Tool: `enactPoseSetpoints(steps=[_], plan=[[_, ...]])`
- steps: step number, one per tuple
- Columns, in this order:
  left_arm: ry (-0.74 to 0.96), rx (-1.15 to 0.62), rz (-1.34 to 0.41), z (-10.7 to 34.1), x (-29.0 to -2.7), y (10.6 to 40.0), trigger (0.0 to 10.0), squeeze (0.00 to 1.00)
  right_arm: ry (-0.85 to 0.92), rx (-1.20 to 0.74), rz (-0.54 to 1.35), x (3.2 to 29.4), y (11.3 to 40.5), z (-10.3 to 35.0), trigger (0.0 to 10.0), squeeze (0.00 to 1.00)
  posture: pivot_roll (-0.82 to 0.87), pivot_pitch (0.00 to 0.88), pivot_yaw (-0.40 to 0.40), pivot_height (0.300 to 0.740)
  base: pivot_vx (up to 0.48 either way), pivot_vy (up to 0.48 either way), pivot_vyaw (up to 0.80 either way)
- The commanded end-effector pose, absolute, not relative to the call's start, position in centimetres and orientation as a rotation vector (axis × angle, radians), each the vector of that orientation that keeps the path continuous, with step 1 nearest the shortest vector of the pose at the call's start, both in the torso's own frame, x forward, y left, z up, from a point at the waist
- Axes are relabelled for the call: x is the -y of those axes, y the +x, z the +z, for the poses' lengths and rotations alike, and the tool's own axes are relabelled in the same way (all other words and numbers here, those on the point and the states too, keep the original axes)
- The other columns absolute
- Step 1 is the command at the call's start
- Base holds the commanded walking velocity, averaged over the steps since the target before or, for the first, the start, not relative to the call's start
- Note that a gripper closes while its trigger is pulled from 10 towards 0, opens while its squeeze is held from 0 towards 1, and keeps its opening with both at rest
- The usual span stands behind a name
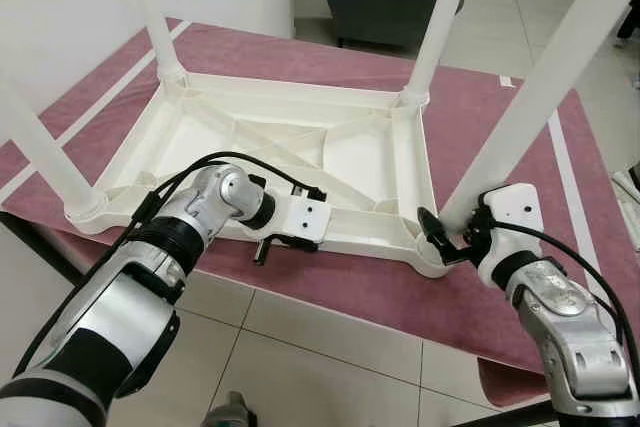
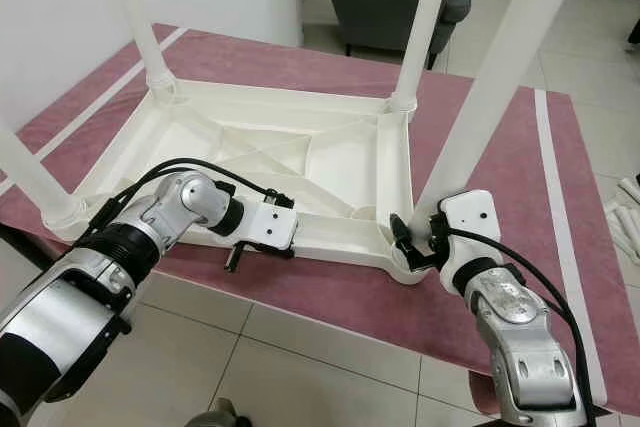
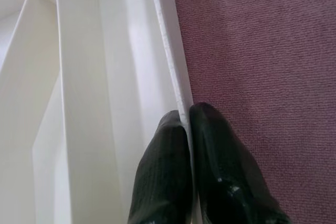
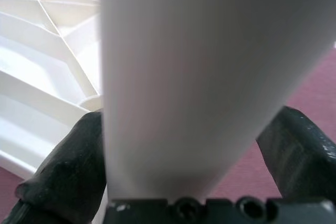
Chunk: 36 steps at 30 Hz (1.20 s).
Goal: Building children table
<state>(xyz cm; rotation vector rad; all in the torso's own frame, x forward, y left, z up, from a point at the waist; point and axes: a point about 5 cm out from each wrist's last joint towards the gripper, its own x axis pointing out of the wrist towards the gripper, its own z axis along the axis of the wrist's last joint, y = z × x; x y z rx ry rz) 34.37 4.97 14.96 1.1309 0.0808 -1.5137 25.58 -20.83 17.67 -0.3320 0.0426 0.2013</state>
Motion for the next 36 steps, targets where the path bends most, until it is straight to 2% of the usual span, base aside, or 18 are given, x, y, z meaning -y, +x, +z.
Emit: enactPoseSetpoints(steps=[1,2,3,4,10,11,12,15,18,19,23,25,29,36], plan=[[1.153,0.135,-1.406,16.3,-4.2,34.5,10.0,0.0,-0.35,-0.05,0.265,19.9,25.6,17.2,10.0,0.0,0.03,0.033,0.028,0.74,0.0,0.0,0.0],[1.153,0.135,-1.406,16.3,-4.2,34.5,10.0,0.0,-0.35,-0.05,0.265,19.9,25.6,17.2,10.0,0.0,0.03,0.033,0.028,0.74,0.0,0.0,0.0],[1.154,0.131,-1.429,16.0,-4.5,34.2,10.0,0.32,-0.352,-0.049,0.3,19.5,25.5,17.1,10.0,0.0,0.03,0.033,0.028,0.74,0.0,0.0,0.0],[1.15,0.126,-1.437,15.8,-4.7,34.1,10.0,1.0,-0.353,-0.049,0.327,19.1,25.5,17.0,10.0,0.0,0.04,0.03,0.022,0.74,0.0,0.0,0.0],[1.109,0.19,-1.428,16.7,-5.2,34.2,10.0,1.0,-0.342,-0.035,0.405,18.2,25.5,17.1,10.0,0.0,0.05,0.025,0.015,0.74,0.0,0.0,0.0],[1.06,0.196,-1.453,17.2,-5.5,34.0,10.0,0.96,-0.343,-0.029,0.417,18.1,25.5,17.2,10.0,0.0,0.05,0.024,0.015,0.74,0.0,0.0,0.0],[0.997,0.209,-1.479,17.7,-5.7,33.6,10.0,0.0,-0.344,-0.021,0.424,18.1,25.5,17.4,10.0,0.0,0.05,0.019,0.016,0.74,0.0,0.0,0.0],[0.864,0.23,-1.516,18.8,-6.3,32.7,10.0,0.0,-0.341,-0.006,0.427,18.2,25.7,17.7,10.0,0.0,0.05,0.015,0.018,0.74,0.0,0.0,0.0],[0.864,0.23,-1.516,18.8,-6.3,32.7,10.0,0.0,-0.341,-0.006,0.427,18.2,25.7,17.7,10.0,0.0,0.05,0.015,0.018,0.74,0.0,0.0,0.0],[0.806,0.226,-1.495,19.1,-6.6,32.5,10.0,0.0,-0.33,0.005,0.422,18.3,25.8,18.0,10.0,0.0,0.05,0.012,0.02,0.74,0.0,0.0,0.0],[0.556,0.116,-1.207,17.3,-8.2,32.6,10.0,0.0,-0.243,0.081,0.42,18.2,26.7,19.7,10.0,0.0,0.06,0.0,0.017,0.74,0.0,0.0,0.0],[0.532,0.105,-1.165,17.1,-8.4,32.8,10.0,0.0,-0.234,0.088,0.425,18.1,26.7,19.8,10.0,0.0,0.06,0.0,0.017,0.74,0.0,0.0,0.0],[0.281,0.026,-0.919,16.6,-9.1,33.6,10.0,0.0,-0.177,0.131,0.522,17.0,26.7,20.9,10.0,0.0,0.08,0.0,-0.005,0.74,0.0,0.0,0.0],[0.291,0.014,-0.857,16.5,-9.9,33.4,10.0,0.0,-0.151,0.158,0.606,15.9,26.6,21.7,10.0,0.0,0.09,0.0,-0.014,0.74,0.0,0.0,0.0]])
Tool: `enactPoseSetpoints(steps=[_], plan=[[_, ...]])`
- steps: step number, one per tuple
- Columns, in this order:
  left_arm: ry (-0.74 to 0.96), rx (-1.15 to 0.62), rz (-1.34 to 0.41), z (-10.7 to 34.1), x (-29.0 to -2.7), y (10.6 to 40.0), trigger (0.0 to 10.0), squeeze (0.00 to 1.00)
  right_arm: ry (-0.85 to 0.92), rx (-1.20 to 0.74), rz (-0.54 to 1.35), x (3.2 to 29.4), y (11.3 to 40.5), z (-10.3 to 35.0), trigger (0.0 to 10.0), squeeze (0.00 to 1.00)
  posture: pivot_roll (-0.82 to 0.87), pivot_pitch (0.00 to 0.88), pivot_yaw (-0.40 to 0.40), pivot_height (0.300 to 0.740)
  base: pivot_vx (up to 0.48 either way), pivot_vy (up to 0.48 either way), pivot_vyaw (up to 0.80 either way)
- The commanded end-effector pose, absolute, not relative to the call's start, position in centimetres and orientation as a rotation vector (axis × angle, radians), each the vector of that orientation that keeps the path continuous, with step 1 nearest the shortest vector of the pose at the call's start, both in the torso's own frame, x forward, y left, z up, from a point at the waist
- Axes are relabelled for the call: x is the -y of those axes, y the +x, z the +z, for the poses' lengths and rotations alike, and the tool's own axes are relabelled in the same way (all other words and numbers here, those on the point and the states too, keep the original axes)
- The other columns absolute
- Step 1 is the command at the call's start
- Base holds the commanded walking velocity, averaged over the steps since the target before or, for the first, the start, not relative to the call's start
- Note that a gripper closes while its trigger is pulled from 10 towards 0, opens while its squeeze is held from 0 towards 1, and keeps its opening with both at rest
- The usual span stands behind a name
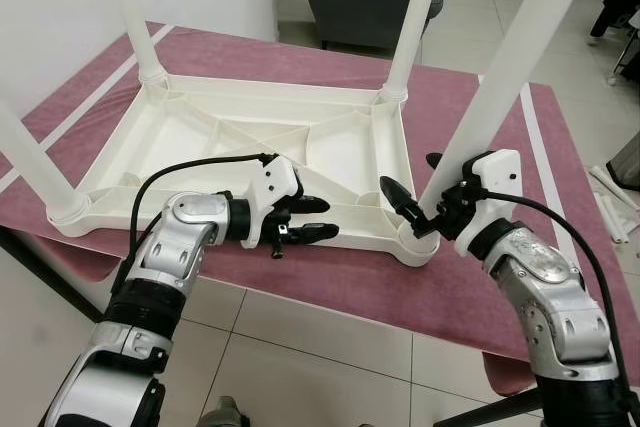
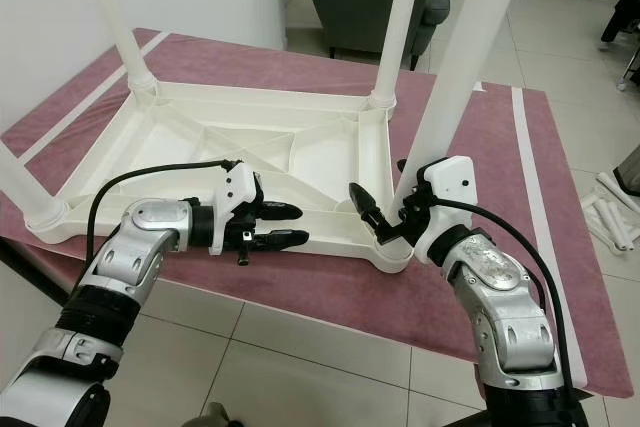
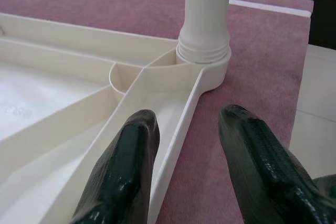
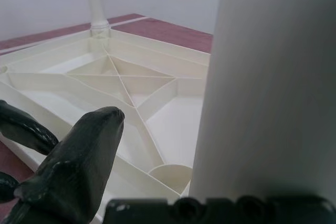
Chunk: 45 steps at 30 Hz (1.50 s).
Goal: Building children table
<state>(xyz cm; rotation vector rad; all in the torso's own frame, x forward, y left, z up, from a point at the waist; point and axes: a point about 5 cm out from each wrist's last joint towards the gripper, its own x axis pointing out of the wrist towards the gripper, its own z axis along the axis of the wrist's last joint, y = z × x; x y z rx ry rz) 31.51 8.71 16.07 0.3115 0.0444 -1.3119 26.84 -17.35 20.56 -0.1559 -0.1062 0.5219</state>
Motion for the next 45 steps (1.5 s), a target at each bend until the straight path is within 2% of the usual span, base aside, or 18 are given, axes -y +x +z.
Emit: enactPoseSetpoints(steps=[1,9,13,17,19,23,29,34,45], plan=[[0.308,0.014,-0.856,16.6,-10.0,33.2,10.0,0.0,-0.147,0.162,0.617,15.7,26.6,21.8,10.0,0.0,0.09,0.0,-0.015,0.74,0.0,0.0,0.0],[0.334,0.061,-0.861,17.2,-9.3,32.7,10.0,0.0,-0.119,0.134,0.623,15.8,27.1,21.1,10.0,0.0,0.09,0.0,-0.009,0.74,0.0,0.0,0.0],[0.452,0.08,-0.856,16.8,-8.2,32.6,10.0,0.0,-0.094,0.064,0.746,14.8,26.6,19.7,10.0,0.0,0.09,0.0,-0.014,0.74,0.0,0.0,0.0],[0.488,0.054,-0.867,16.5,-7.9,32.7,10.0,0.0,-0.082,0.061,0.772,14.5,26.5,19.7,10.0,0.0,0.09,0.0,-0.019,0.74,0.0,0.0,0.0],[0.487,-0.014,-0.915,16.1,-7.3,33.0,10.0,0.0,-0.08,0.056,0.741,14.8,27.1,19.6,10.0,0.0,0.1,0.0,-0.025,0.74,0.0,0.0,0.0],[0.484,-0.04,-0.937,16.0,-6.9,33.4,10.0,0.0,-0.081,0.048,0.721,15.2,27.4,19.5,10.0,0.0,0.1,0.0,-0.032,0.74,0.0,0.0,0.0],[0.636,-0.081,-1.036,15.7,-5.1,34.9,10.0,0.0,-0.108,-0.017,0.704,16.6,28.2,18.4,10.0,0.0,0.09,0.0,-0.028,0.74,0.0,0.0,0.0],[0.721,-0.12,-1.126,14.9,-4.0,34.9,10.0,0.0,-0.126,-0.093,0.699,17.5,28.7,16.5,10.0,0.0,0.08,0.0,-0.017,0.74,0.0,0.0,0.0],[0.732,-0.142,-1.081,14.3,-3.0,35.9,10.0,0.0,-0.109,-0.111,0.678,17.5,29.1,15.4,10.0,0.0,0.08,0.0,-0.001,0.74,0.0,0.0,0.0]])
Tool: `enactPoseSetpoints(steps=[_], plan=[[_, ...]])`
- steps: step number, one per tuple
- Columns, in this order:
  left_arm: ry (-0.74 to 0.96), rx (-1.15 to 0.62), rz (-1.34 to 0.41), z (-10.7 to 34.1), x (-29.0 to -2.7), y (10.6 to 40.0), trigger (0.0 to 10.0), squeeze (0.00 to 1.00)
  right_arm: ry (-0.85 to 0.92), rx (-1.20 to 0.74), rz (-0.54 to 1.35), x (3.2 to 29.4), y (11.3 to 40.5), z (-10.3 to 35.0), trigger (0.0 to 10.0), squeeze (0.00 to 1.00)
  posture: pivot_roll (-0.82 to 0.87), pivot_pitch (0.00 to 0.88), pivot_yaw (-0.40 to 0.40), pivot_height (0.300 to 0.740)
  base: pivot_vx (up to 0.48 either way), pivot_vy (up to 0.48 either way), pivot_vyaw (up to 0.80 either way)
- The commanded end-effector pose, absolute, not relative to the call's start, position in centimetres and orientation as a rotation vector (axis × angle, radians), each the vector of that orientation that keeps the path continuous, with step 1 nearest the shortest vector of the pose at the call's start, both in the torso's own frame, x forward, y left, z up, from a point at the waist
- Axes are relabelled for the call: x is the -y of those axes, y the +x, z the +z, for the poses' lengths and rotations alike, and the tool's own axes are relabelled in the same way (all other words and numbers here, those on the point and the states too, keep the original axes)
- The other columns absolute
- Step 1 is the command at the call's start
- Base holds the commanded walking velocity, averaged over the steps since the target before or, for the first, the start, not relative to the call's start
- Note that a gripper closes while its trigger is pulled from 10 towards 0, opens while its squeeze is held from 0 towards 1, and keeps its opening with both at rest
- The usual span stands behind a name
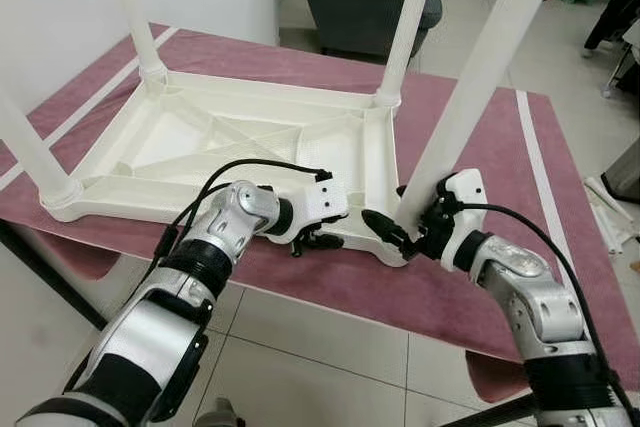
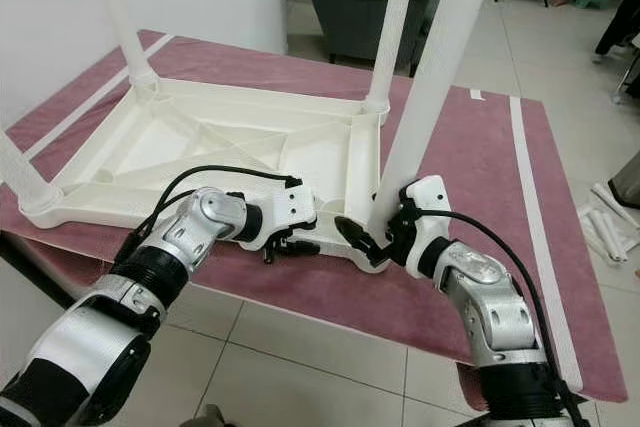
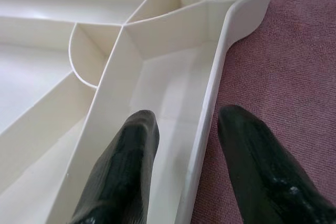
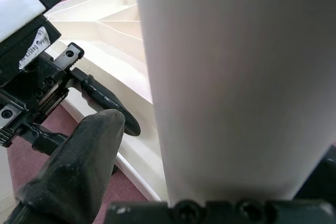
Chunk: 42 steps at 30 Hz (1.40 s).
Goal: Building children table
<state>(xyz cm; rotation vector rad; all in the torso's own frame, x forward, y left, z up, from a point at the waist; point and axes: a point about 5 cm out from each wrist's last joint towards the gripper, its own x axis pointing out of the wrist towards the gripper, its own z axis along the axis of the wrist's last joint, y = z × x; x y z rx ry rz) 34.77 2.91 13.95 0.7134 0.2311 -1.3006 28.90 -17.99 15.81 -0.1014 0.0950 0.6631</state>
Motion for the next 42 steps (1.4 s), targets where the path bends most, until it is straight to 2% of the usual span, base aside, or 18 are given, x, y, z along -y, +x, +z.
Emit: enactPoseSetpoints(steps=[1,2,3,4,5,7,8,9,21,23,29,32,34,38,40,41,42], plan=[[0.732,-0.142,-1.081,14.3,-3.0,35.9,10.0,0.0,-0.109,-0.111,0.678,17.5,29.1,15.4,10.0,0.0,0.08,0.0,-0.001,0.74,0.0,0.0,0.0],[0.746,-0.14,-1.089,14.3,-3.0,35.9,9.5,0.0,-0.109,-0.109,0.678,17.5,29.1,15.4,10.0,0.0,0.08,0.0,0.0,0.74,0.0,0.0,0.0],[0.746,-0.14,-1.089,14.3,-3.0,35.9,9.5,0.0,-0.109,-0.109,0.678,17.5,29.1,15.4,10.0,0.0,0.08,0.0,0.0,0.74,0.0,0.0,0.0],[0.757,-0.141,-1.106,14.2,-2.9,35.9,8.7,0.0,-0.111,-0.106,0.678,17.5,29.1,15.4,10.0,0.0,0.08,0.0,0.001,0.74,0.0,0.0,0.0],[0.781,-0.146,-1.143,14.0,-3.0,35.7,5.2,0.0,-0.113,-0.101,0.677,17.6,29.1,15.5,10.0,0.0,0.08,0.0,0.002,0.74,0.0,0.0,0.0],[0.788,-0.145,-1.145,13.9,-2.9,35.6,5.2,0.0,-0.114,-0.099,0.677,17.6,29.1,15.5,10.0,0.0,0.08,0.0,0.002,0.74,0.0,0.0,0.0],[0.801,-0.145,-1.148,13.8,-3.0,35.6,4.6,0.0,-0.115,-0.097,0.676,17.6,29.1,15.5,10.0,0.0,0.08,0.0,0.003,0.74,0.0,0.0,0.0],[0.821,-0.145,-1.158,13.6,-3.1,35.6,0.0,0.0,-0.119,-0.092,0.674,17.6,29.1,15.7,10.0,0.0,0.08,0.0,0.003,0.74,0.0,0.0,0.0],[0.905,-0.13,-1.436,13.6,-5.2,34.3,0.0,0.0,-0.174,-0.058,0.731,17.0,28.3,16.6,10.0,0.0,0.08,0.0,-0.001,0.74,0.0,0.0,0.0],[0.922,-0.115,-1.568,14.2,-7.0,33.3,0.0,0.0,-0.198,-0.089,0.86,16.0,27.0,16.5,10.0,0.0,0.08,0.0,-0.002,0.74,0.0,0.0,0.0],[0.993,-0.072,-1.652,14.7,-9.4,32.1,0.0,0.0,-0.226,-0.18,1.004,15.6,25.5,15.3,10.0,0.0,0.09,0.0,-0.016,0.74,0.0,0.0,0.0],[1.001,-0.067,-1.657,14.7,-9.5,32.0,0.0,0.0,-0.226,-0.187,1.008,15.7,25.5,15.2,10.0,0.0,0.09,0.0,-0.016,0.74,0.0,0.0,0.0],[1.011,-0.059,-1.673,14.7,-9.7,31.7,0.0,0.0,-0.215,-0.191,1.003,15.7,25.9,15.1,10.0,0.0,0.1,0.0,-0.03,0.74,0.0,0.0,0.0],[1.004,-0.047,-1.716,14.8,-9.8,30.7,0.0,0.0,-0.078,-0.126,1.068,14.0,27.3,16.5,10.0,0.0,0.11,0.001,-0.04,0.74,0.0,0.0,0.0],[0.995,-0.044,-1.718,14.8,-9.8,30.6,0.0,0.0,-0.042,-0.103,1.106,13.5,27.4,17.1,9.6,0.0,0.12,0.002,-0.042,0.74,0.0,0.0,0.0],[0.989,-0.043,-1.718,14.8,-9.8,30.6,0.0,0.0,-0.022,-0.093,1.13,13.2,27.3,17.3,1.6,0.0,0.12,0.003,-0.044,0.74,0.0,0.0,0.0],[0.982,-0.039,-1.717,14.8,-9.7,30.5,0.0,0.0,-0.011,-0.091,1.16,13.1,27.2,17.4,0.0,0.0,0.12,0.004,-0.046,0.74,0.0,0.0,0.0]])
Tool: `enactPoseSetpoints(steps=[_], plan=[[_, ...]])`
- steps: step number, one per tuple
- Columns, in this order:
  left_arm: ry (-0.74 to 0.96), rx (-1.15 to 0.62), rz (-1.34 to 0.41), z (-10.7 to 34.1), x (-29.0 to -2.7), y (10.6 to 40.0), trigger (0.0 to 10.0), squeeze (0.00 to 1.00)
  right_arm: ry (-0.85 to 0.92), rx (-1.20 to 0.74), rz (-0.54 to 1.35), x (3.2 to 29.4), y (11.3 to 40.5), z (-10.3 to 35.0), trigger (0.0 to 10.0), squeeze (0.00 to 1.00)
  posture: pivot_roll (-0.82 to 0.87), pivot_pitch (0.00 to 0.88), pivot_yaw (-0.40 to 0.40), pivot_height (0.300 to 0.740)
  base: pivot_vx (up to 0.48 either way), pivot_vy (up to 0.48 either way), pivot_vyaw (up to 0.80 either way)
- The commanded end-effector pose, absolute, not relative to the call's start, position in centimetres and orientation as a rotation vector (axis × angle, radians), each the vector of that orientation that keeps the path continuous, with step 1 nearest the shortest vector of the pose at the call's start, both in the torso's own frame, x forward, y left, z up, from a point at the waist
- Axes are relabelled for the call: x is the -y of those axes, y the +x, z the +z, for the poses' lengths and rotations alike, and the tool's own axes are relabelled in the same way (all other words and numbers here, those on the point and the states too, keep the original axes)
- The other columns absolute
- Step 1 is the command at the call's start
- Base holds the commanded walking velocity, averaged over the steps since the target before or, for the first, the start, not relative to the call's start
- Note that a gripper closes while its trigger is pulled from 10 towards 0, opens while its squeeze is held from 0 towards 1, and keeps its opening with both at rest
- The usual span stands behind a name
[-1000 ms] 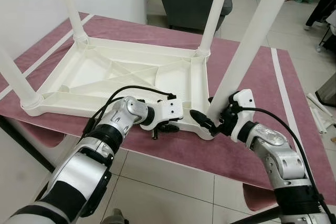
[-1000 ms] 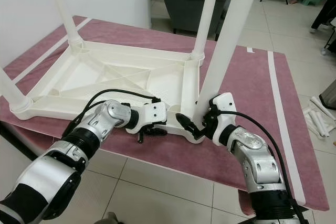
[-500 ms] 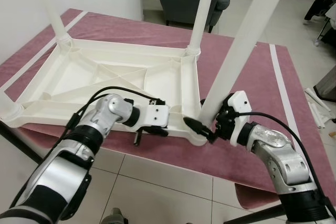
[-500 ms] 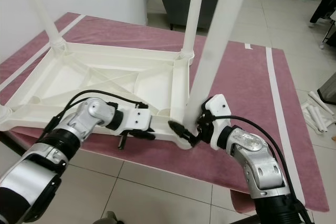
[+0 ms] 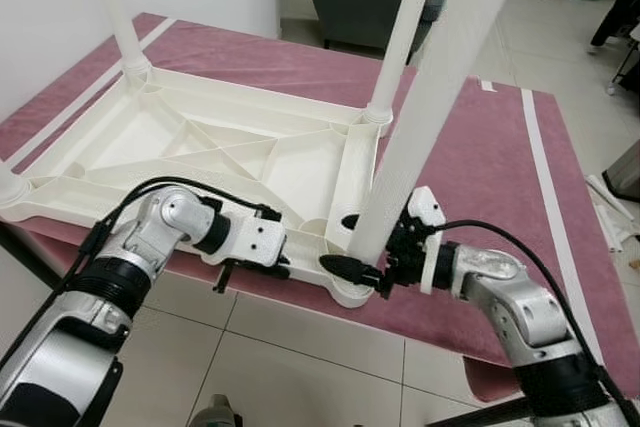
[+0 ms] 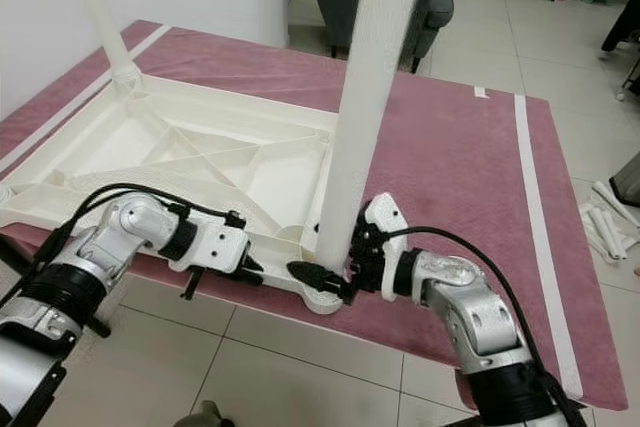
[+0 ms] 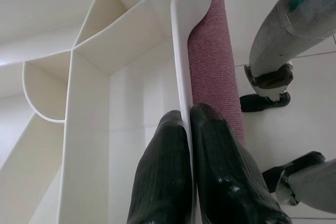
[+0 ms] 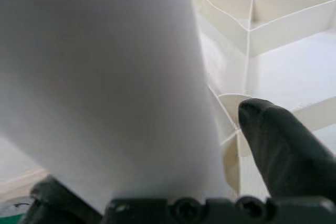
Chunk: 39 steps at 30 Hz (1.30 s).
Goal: Building children table
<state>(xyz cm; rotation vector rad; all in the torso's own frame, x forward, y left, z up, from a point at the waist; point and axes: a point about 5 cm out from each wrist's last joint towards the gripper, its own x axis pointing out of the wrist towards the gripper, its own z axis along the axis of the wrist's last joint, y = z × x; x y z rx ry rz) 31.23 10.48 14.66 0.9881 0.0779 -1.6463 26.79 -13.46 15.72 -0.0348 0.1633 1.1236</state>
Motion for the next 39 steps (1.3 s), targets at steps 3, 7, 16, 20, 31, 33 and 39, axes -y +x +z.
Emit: enactPoseSetpoints(steps=[3,7,16,20,31,33,39], plan=[[0.978,-0.036,-1.715,14.8,-9.6,30.4,0.0,0.0,-0.008,-0.095,1.174,13.1,27.0,17.4,0.0,0.0,0.12,0.004,-0.046,0.74,0.0,0.0,0.0],[0.943,-0.024,-1.706,14.9,-9.2,30.3,0.0,0.0,-0.035,-0.113,1.083,13.5,27.1,16.6,0.0,0.0,0.11,0.007,-0.041,0.74,0.0,0.0,0.0],[0.757,0.064,-1.655,16.6,-5.4,31.1,0.0,0.0,-0.12,-0.141,0.419,14.5,29.6,13.9,0.0,0.0,0.1,0.012,-0.023,0.74,0.0,0.0,0.0],[0.695,0.108,-1.643,17.8,-2.2,32.0,0.0,0.0,-0.087,-0.154,0.027,14.9,29.5,12.6,0.0,0.0,0.09,0.015,-0.005,0.74,0.0,0.0,0.0],[0.709,0.115,-1.658,18.5,-1.1,32.2,0.0,0.0,-0.038,-0.124,-0.112,13.5,29.2,12.6,10.0,0.0,0.08,0.019,0.012,0.74,0.0,0.0,0.0],[0.713,0.107,-1.663,18.3,-1.4,32.1,0.0,0.0,-0.025,-0.083,-0.057,13.3,29.4,13.3,10.0,0.0,0.08,0.02,0.01,0.74,0.0,0.0,0.0],[0.765,0.082,-1.709,17.3,-2.9,31.3,0.0,0.0,0.02,0.059,0.278,12.5,29.6,16.7,10.0,0.98,0.09,0.021,0.0,0.74,0.0,0.0,0.0]])
